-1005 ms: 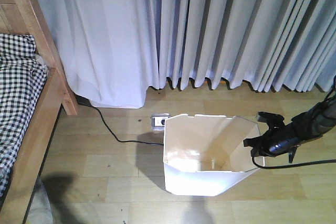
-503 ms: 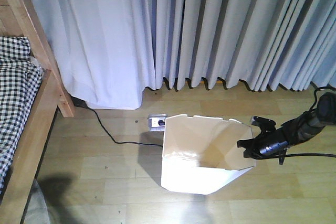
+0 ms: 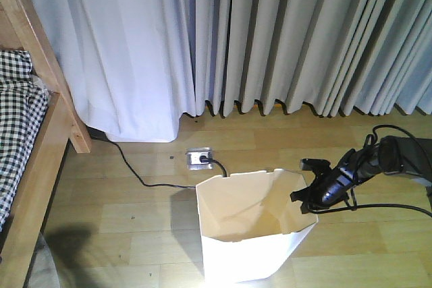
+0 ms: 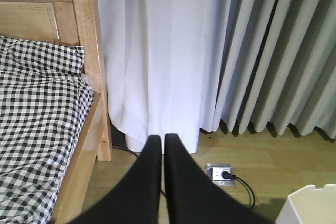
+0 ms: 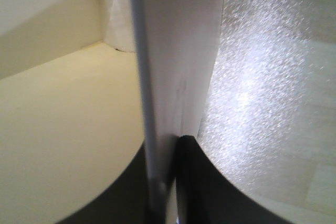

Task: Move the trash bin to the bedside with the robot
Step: 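Push the bin forward beside the bed frame with the right gripper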

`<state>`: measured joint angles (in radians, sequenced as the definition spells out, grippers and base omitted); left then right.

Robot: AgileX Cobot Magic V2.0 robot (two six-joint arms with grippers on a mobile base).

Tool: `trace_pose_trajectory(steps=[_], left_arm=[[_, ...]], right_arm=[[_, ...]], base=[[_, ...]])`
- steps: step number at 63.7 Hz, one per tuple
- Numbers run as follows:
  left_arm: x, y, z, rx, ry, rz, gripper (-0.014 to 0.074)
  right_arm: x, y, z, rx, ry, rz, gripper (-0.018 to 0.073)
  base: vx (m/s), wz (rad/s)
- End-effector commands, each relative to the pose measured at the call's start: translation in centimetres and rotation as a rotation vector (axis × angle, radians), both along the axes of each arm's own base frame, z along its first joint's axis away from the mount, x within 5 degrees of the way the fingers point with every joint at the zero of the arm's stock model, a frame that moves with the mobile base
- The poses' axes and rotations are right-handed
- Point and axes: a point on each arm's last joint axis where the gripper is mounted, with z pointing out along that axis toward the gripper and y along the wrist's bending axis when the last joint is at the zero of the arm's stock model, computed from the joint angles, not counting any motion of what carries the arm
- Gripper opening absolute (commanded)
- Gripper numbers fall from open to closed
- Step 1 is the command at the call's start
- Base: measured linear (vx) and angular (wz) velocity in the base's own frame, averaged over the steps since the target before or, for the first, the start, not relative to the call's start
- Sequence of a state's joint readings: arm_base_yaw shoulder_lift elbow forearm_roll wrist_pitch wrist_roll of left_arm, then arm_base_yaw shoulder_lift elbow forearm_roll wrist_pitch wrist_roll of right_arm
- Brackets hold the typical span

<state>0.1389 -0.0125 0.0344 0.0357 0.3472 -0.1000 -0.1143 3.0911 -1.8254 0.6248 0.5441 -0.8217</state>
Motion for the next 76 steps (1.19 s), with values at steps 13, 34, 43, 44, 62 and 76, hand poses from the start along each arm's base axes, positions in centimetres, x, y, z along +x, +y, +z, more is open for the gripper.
trace_pose_trajectory(steps=[13, 34, 43, 44, 62, 76], left_arm=[[0.1, 0.0, 0.5, 0.004, -0.077, -0.004, -0.0006], [0.1, 0.0, 0.5, 0.004, -0.077, -0.004, -0.0006], [0.1, 0.0, 0.5, 0.004, -0.077, -0.004, -0.0006], [0.1, 0.0, 0.5, 0.004, -0.077, -0.004, -0.0006], [0.1, 0.0, 0.5, 0.004, -0.077, -0.004, -0.0006], [0.1, 0.0, 0.5, 0.004, -0.077, -0.004, -0.0006]], right_arm=[[3.4, 0.0, 3.6, 0.047, -0.088, -0.095, 0.002], [3.8, -0.1, 2.4, 0.034, -0.117, -0.119, 0.0047], [3.9, 0.2, 1.3, 0.075, -0.088, -0.111, 0.0061], [4.0, 0.2, 1.3, 0.078, -0.087, -0.112, 0.0063], [3.9, 0.4, 1.0, 0.095, -0.067, -0.115, 0.0146], [3.9, 0.4, 1.0, 0.097, -0.061, -0.108, 0.0267]], base=[[0.0, 0.0], [0.0, 0.0], [0.0, 0.0], [0.0, 0.0], [0.0, 0.0], [0.0, 0.0]])
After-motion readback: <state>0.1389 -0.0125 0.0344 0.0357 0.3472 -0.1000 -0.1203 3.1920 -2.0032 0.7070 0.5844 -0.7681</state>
